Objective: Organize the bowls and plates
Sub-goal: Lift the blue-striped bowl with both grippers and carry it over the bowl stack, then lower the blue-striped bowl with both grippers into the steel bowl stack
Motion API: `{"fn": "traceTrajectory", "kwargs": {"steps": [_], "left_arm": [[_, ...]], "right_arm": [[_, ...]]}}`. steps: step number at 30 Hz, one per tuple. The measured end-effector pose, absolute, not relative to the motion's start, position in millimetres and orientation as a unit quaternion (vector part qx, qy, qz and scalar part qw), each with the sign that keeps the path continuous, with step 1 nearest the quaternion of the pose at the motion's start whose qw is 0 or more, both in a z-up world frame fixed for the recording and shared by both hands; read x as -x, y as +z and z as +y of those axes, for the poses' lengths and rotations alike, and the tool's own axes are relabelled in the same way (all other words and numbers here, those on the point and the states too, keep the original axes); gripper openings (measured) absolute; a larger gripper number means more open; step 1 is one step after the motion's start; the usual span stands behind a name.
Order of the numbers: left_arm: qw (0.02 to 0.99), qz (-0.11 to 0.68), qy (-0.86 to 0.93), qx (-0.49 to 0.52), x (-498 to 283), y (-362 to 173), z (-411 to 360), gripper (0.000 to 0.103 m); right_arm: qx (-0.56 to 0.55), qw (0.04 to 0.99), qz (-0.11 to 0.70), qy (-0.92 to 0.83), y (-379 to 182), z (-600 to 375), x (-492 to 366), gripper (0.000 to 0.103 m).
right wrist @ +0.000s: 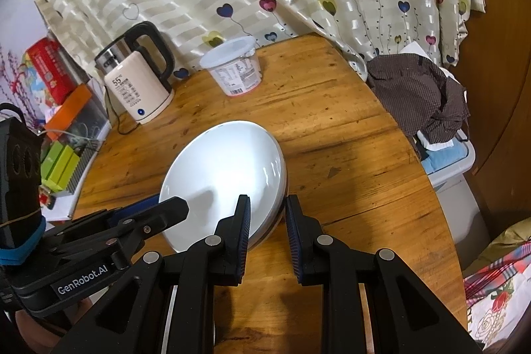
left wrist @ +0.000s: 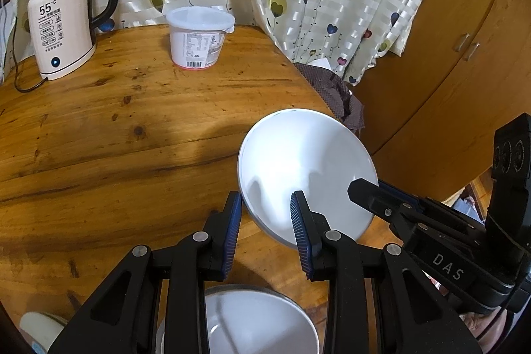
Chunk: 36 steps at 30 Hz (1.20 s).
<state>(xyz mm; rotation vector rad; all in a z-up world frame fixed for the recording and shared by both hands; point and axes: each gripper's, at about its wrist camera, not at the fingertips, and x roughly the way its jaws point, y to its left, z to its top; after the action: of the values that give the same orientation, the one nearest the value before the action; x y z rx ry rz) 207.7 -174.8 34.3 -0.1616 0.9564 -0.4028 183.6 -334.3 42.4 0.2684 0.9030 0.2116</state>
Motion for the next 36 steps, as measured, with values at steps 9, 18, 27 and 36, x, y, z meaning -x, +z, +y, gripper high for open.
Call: {"fn": "traceTrajectory", "kwargs": {"steps": [9, 18, 27, 36], "left_arm": [[0.870, 0.448, -0.188, 0.083, -192, 43, -165, 0.032], [0.878, 0.433, -0.180, 0.093, -174, 54, -146, 0.032], [0.887, 0.418, -0.171, 0.097, -151, 66, -127, 0.032], [0.891, 0.415, -0.159, 0.098, -130, 70, -114, 0.032]], "right_arm": [[-0.122, 0.889, 0.428, 0.109, 52, -322, -173, 0.021], [-0.109, 0.894, 0.416, 0.122, 69, -302, -156, 0.021], [-0.100, 0.897, 0.409, 0.136, 80, -285, -140, 0.021], [-0.093, 0.894, 0.414, 0.147, 81, -270, -122, 0.021]]}}
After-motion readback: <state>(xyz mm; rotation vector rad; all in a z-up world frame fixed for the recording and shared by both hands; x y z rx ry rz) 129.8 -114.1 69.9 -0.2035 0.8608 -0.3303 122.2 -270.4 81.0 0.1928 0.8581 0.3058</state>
